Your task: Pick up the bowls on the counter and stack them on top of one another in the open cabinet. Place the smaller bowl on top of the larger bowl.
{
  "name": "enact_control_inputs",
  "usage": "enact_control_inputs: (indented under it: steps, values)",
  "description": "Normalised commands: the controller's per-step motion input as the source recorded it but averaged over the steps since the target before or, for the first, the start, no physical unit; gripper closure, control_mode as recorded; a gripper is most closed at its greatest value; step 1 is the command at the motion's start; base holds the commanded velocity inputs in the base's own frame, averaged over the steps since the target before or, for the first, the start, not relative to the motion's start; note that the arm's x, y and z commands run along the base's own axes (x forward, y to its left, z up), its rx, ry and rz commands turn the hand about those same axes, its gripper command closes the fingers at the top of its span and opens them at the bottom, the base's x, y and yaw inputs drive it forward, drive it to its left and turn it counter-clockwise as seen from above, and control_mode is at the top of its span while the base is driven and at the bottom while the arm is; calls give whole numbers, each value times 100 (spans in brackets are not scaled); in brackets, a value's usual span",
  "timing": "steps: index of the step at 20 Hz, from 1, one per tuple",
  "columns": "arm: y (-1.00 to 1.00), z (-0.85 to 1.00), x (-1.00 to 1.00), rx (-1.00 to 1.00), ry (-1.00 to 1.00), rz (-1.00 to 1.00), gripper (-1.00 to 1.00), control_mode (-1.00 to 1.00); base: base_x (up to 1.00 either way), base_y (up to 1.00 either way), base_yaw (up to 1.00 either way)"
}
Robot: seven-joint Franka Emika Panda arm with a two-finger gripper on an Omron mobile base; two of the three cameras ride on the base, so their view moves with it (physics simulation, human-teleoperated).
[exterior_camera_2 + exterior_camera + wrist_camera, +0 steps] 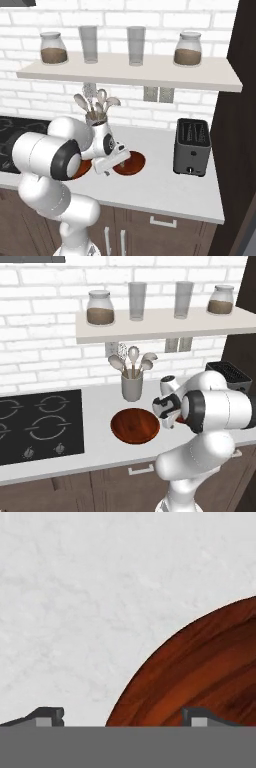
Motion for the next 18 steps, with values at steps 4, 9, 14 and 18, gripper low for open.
enact_control_inputs:
  steps: [4, 9, 14, 18]
  values:
    - [-8, -12, 0, 0, 0, 0, 100, -100, 0, 0, 0]
    - [0, 8, -18, 1, -1, 0, 100, -100, 0, 0, 0]
    - [0, 86, -70, 1, -7, 0, 100, -100, 0, 0, 0]
    - [38, 99, -100, 0, -1, 0, 100, -100, 0, 0, 0]
